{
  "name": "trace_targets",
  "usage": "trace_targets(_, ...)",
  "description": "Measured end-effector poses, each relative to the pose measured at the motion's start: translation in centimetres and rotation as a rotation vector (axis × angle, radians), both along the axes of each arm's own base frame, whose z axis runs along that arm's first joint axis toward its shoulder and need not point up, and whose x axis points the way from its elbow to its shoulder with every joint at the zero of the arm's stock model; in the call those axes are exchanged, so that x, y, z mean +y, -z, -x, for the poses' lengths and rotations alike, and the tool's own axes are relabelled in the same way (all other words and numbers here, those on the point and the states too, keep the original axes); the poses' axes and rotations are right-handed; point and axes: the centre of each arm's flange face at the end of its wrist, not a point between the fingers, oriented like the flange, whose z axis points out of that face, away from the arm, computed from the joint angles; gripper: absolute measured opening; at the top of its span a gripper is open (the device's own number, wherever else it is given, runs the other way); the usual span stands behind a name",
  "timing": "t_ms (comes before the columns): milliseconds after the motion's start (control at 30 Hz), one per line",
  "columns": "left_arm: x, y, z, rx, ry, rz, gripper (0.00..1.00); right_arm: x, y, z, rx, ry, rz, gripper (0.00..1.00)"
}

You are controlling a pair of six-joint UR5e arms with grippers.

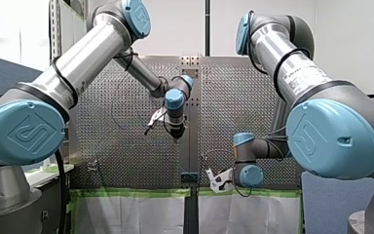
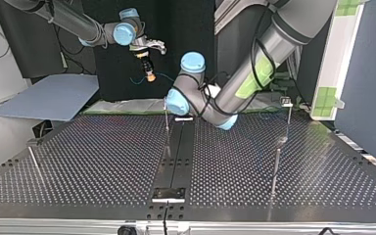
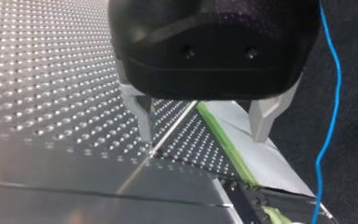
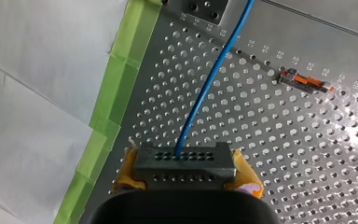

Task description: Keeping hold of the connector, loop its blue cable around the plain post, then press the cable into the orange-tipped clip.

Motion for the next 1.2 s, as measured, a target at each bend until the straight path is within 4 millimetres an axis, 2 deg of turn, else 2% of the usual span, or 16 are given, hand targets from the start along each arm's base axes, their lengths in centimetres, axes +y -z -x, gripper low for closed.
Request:
trace_targets(167,0.3,-0.8,-0.1,0.02,-0.013,-0.025,1.0,-0.1,0.0,-0.1,0.009,0.0,-0.003,0.0)
trace_targets(300,0.5,-0.6,0.6,0.061,-0.007,-0.051,1.0,-0.1,-0.1,-0.1,0.012,0.001,-0.003,0.0)
trace_targets(533,-1.0,1.9,2.4,0.153,0.049,-0.106,1.0,-0.2,-0.1,-0.1,0.009,0.003,-0.003,0.0)
trace_targets(833,-1.7,5.7,2.9,0.249,0.062,-0.149,1.0,-0.2,-0.1,-0.1,0.011,0.002,-0.003,0.0)
trace_targets(1200,-1.4,6.5,2.1,0.231,0.058,-0.149,1.0,-0.1,-0.1,-0.2,0.014,-0.001,-0.005,0.0)
